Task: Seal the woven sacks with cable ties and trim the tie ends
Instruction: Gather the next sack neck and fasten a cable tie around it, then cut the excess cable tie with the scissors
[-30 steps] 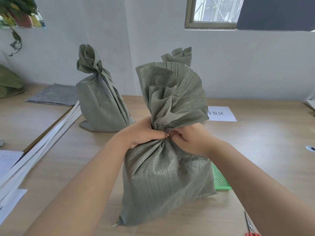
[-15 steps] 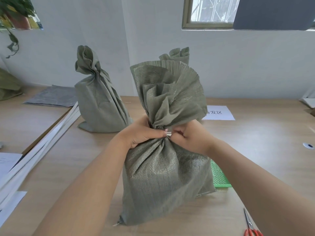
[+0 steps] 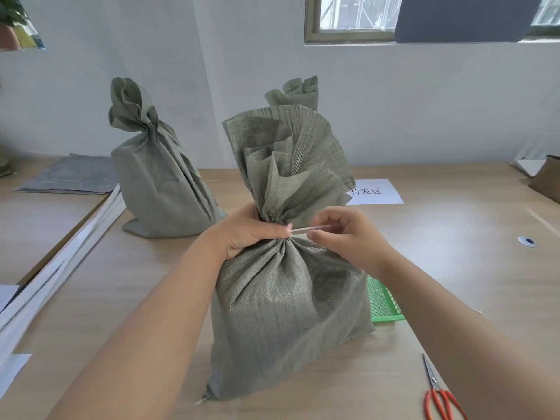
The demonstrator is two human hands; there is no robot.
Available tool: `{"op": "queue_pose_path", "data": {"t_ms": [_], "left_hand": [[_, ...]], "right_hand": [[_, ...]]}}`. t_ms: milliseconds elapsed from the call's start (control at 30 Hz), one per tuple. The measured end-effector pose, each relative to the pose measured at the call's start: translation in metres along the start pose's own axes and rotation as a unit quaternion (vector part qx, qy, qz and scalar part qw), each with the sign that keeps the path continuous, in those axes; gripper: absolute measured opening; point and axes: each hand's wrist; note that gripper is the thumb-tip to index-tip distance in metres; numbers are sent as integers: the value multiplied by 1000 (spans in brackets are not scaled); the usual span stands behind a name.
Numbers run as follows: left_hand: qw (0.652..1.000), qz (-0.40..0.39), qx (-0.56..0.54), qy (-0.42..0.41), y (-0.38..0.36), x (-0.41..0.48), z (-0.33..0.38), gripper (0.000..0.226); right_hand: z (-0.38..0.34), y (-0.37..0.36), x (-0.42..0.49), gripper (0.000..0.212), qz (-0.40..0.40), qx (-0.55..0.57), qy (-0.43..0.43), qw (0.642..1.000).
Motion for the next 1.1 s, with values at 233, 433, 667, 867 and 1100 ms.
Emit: {"op": "queue_pose_path", "data": {"t_ms": [233,433,667,867,1100], "left_hand": [[1000,-14,4,13,-2,16,-2,26],[999,-24,13,20,-8,24,-1,23],[999,-26,11,29,-15,24,3,21],[999,-3,-3,34,-17,24,-1,22],[999,-26,-6,42,-15,28,-5,18]], "right_hand": [[31,19,-32,24,131,112,-67,983],[96,35,-81,8,252,98,-169,948],[194,28,-163,25,253,-36,-368,894],[259,8,-221,46,174,-139,-515,828],[278,-12,-253,38,109,-265,-588,757]]}}
Point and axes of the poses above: each hand's wrist, its own x-axis towards the middle knuckle, its own y-axis out of the back of the hand, z = x × y, and after that the axes turned 3 degrees about -z, right-handed
